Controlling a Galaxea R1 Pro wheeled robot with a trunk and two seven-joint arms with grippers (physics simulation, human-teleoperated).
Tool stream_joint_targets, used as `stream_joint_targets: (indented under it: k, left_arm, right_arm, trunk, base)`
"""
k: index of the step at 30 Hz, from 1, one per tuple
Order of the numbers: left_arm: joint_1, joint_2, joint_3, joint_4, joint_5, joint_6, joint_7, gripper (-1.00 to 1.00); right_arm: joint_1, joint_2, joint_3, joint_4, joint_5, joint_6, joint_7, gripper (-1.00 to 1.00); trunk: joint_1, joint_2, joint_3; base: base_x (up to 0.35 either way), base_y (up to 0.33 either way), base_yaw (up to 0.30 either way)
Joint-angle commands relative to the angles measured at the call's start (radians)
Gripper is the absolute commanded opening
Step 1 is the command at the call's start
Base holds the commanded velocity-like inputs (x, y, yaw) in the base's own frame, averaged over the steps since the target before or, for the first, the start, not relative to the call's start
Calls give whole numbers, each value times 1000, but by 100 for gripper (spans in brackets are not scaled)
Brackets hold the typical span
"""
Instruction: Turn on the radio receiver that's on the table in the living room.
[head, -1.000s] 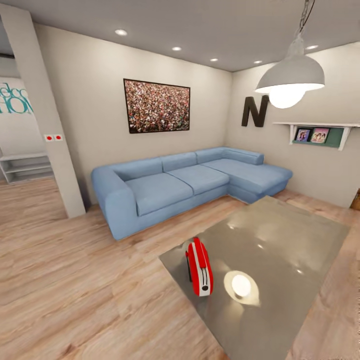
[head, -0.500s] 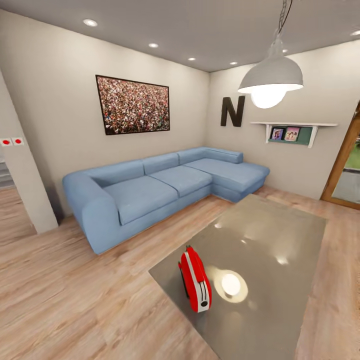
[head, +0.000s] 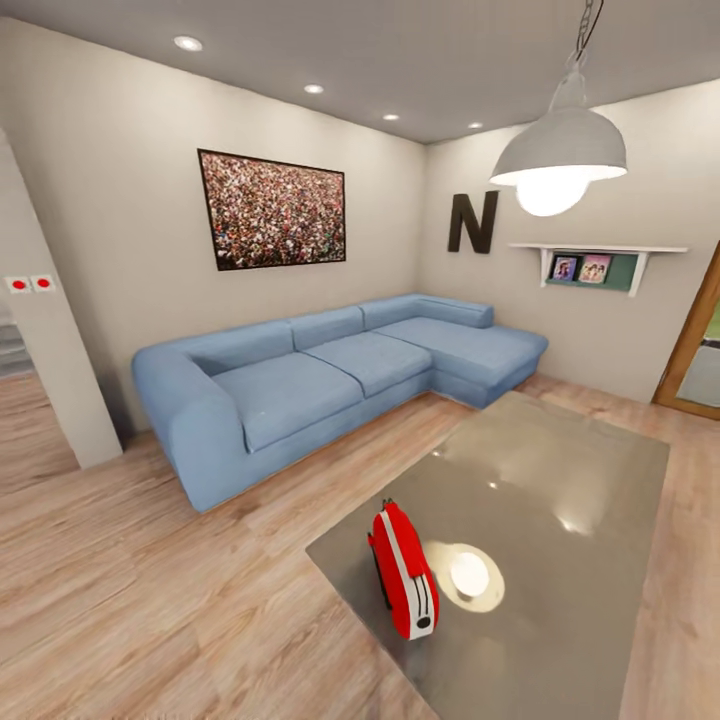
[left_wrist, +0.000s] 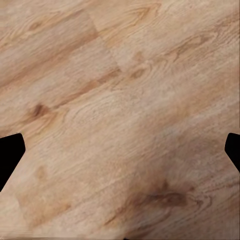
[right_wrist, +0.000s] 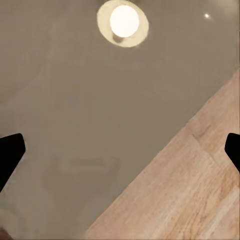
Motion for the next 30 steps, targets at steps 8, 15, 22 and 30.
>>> stream_joint_targets:
  k: [8,15,22,30]
  left_arm:
    - [0,0,0,1,-1,0,0,100]
    - [0,0,0,2,-1,-1,0,100]
    - [0,0,0,2,-1,0,0,100]
    - [0,-1,-3,2,-1,-6,-1,100]
  right_arm:
    - [0,-49,-2,-150,87,4,1,100]
    - [-114,-57,-4,-514,122,264,63,100]
    - [-446,-34,4,-565,125,651,459,100]
    - [-650,204,161,-555,206,958,490,100]
  trunk:
    - [0,0,0]
    - [0,0,0]
    - [0,0,0]
    - [0,0,0]
  base:
    - [0,0,74]
    - [0,0,2]
    - [0,0,0]
    - [0,0,0]
